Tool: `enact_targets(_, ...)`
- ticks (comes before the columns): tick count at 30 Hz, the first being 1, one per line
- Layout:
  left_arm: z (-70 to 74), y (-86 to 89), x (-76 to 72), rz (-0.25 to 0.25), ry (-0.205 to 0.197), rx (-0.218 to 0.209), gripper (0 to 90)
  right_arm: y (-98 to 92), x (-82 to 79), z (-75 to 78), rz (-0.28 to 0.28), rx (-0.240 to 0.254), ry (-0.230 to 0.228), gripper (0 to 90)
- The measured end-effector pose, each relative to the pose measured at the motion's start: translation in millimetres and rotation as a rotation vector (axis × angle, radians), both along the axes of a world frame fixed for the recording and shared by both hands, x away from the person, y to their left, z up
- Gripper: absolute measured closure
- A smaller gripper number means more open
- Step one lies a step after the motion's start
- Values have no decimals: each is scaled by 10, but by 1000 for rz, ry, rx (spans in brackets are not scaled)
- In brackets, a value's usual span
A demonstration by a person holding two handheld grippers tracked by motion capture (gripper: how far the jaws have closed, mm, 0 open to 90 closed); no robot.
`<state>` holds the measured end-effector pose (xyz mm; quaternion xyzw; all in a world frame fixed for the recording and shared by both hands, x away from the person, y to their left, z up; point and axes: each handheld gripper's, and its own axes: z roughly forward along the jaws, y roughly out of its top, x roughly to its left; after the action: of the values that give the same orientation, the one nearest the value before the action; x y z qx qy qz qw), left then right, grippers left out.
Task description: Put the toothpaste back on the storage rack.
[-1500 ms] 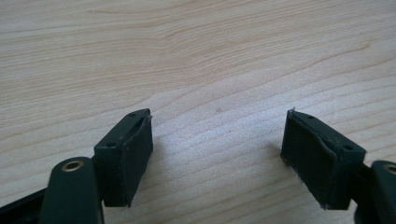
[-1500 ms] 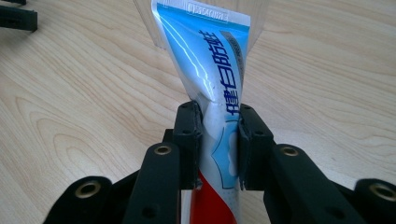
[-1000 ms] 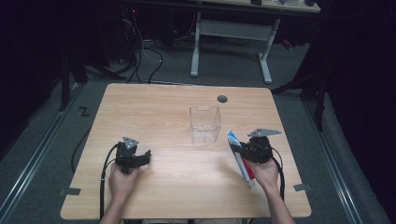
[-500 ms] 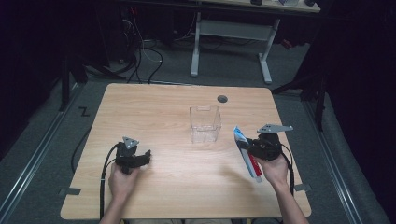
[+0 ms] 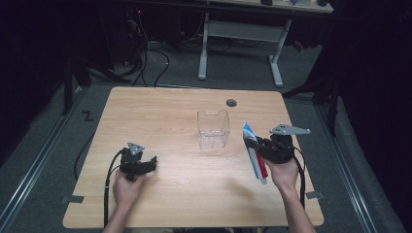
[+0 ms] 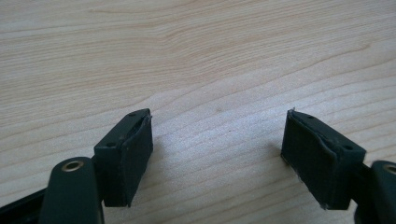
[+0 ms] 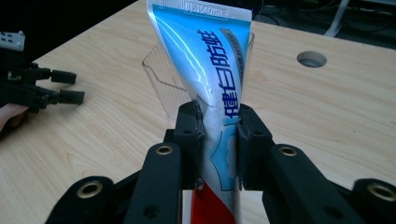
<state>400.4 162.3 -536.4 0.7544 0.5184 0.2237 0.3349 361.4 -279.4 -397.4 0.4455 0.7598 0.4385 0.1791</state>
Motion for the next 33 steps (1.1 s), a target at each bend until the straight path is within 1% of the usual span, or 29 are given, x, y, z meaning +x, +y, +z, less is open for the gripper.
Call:
enact_targets(4, -2, 4, -8, 2, -2, -1, 252, 10, 18, 43, -14, 4, -16, 738)
enact_targets(9, -1, 9, -11, -3, -1, -1, 251, 18, 111, 118, -24, 10, -25, 738)
enact_targets(10, -1, 9, -13, -4, -1, 0, 251, 28, 142, 134, -23, 13, -36, 738)
enact_targets(13, -2, 9, -19, -6, -1, -1, 249, 59, 224, 176, -16, 22, -52, 738)
enact_targets(17, -1, 10, -22, -8, 1, -1, 247, 100, 359, 241, -2, 49, -76, 738)
enact_targets(20, -1, 9, -22, -10, 1, -1, 246, 125, 427, 293, 9, 53, -94, 738)
enact_targets(23, -1, 9, -22, -11, 1, -1, 246, 115, 516, 370, 21, 90, -104, 737)
enact_targets(25, -1, 10, -22, -11, 1, -1, 246, 125, 559, 403, 29, 101, -117, 737)
enact_targets(27, -1, 9, -22, -11, 1, -1, 246, 137, 588, 418, 31, 98, -120, 737)
enact_targets(30, -1, 9, -22, -11, 1, -1, 245, 135, 661, 422, 33, 107, -120, 737)
enact_targets(33, -1, 8, -21, -10, 1, -1, 245, 121, 712, 414, 28, 121, -129, 736)
